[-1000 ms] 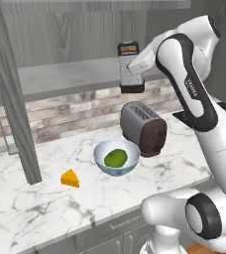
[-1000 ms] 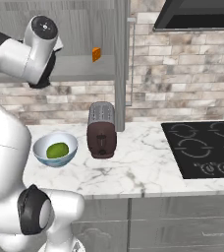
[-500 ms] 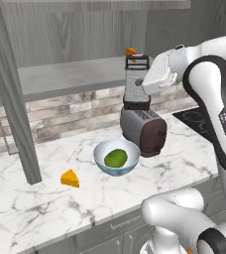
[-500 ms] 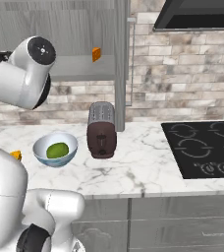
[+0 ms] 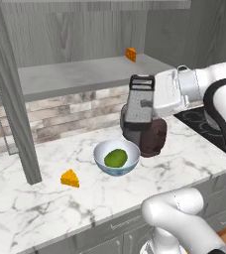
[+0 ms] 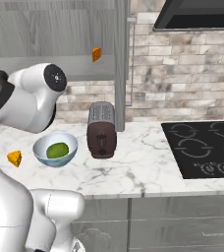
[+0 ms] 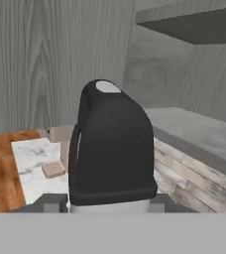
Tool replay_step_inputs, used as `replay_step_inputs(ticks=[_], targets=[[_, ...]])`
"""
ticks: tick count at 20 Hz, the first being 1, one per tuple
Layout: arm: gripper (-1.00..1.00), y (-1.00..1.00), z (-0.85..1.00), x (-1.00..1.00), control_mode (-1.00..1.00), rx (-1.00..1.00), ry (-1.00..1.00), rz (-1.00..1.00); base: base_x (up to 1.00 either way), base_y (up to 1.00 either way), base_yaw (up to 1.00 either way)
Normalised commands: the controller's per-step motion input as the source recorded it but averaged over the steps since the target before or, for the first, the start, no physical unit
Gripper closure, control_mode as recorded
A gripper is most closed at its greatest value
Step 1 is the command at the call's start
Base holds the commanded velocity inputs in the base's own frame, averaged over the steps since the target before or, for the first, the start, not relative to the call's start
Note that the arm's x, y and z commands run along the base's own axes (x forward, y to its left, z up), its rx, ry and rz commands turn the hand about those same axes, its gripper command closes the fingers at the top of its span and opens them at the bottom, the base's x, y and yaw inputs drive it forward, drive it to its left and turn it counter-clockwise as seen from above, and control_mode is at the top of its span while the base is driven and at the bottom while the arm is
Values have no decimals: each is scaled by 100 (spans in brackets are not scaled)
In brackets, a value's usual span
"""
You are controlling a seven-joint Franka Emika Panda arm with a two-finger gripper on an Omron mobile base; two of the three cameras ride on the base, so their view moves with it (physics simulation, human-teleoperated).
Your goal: Pick the cheese from the fridge and the cheese grater from the cabinet and place them next to the salad bowl.
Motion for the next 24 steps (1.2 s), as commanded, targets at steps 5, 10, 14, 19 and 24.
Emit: replay_step_inputs(ticks=[5, 10, 14, 19, 24], targets=[[100, 17, -54, -9, -100, 4, 0, 11, 0, 0, 0], [100, 11, -54, -16, -100, 2, -2, 12, 0, 0, 0], [100, 17, -57, -15, -100, 0, 0, 19, 0, 0, 0], [100, 26, -58, 0, -100, 0, 0, 21, 0, 0, 0], [100, 13, -51, 0, -100, 0, 0, 16, 0, 0, 0]])
